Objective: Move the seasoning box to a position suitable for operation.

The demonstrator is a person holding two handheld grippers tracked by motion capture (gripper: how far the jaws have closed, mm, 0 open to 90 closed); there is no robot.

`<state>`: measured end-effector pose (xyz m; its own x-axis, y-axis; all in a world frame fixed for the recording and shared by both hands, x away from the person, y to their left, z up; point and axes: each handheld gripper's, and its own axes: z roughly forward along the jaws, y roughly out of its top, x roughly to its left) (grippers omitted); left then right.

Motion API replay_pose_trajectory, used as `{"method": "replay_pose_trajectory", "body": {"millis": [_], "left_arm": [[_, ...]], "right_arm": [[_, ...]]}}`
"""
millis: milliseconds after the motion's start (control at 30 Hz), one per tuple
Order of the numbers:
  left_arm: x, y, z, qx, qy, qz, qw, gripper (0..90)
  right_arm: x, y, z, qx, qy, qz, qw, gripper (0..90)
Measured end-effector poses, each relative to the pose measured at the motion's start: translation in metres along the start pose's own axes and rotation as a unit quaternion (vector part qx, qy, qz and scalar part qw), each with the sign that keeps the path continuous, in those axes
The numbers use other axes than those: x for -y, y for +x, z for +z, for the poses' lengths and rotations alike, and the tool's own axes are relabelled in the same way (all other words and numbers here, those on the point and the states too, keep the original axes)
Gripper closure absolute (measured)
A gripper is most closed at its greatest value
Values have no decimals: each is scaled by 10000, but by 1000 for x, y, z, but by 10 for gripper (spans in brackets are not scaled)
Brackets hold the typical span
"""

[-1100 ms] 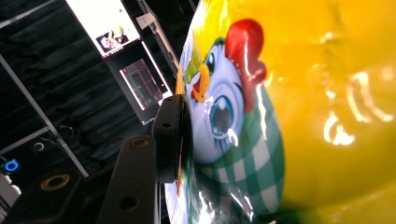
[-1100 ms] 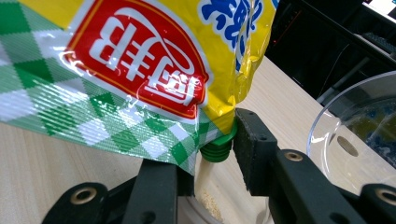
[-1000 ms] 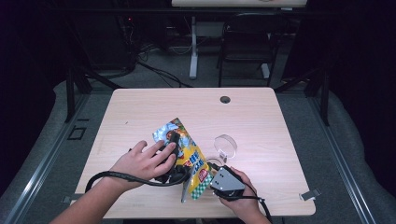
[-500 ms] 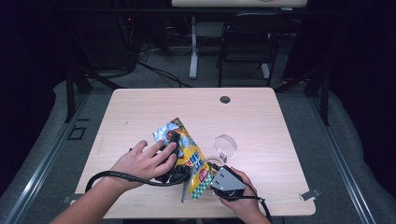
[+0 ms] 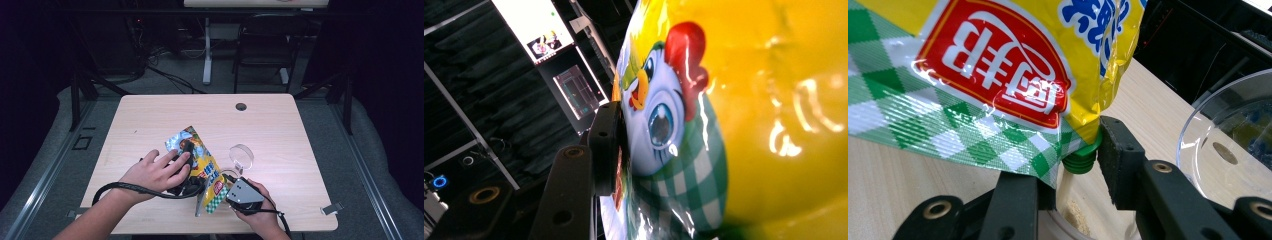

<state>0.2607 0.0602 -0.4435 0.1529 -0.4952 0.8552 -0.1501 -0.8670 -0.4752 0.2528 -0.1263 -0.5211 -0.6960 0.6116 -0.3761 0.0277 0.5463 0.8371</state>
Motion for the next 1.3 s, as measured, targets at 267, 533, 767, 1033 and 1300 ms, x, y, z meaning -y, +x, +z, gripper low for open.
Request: {"method": "replay_pose_trajectory", "body": {"millis": [267,533,767,1033,1300], "left_arm": [[0,1,-1,4,41,80,10000,626],[-2,1,-1,-82,-24,100,9999,626],[-3,2,0,-35,-34,81,10000,630],[-3,3,-1,-108,-42,136,9998,632],[-5,3,-1,-119,-85,117,9998,659]], "right_arm": [[0,-1,0,-45,-26,47,10000,699],[0,0,0,-24,22,8,10000,698],[0,0,0,-22,22,9,10000,698],[0,0,0,-32,15,22,10000,698],[0,0,0,-12,33,13,10000,697]]}}
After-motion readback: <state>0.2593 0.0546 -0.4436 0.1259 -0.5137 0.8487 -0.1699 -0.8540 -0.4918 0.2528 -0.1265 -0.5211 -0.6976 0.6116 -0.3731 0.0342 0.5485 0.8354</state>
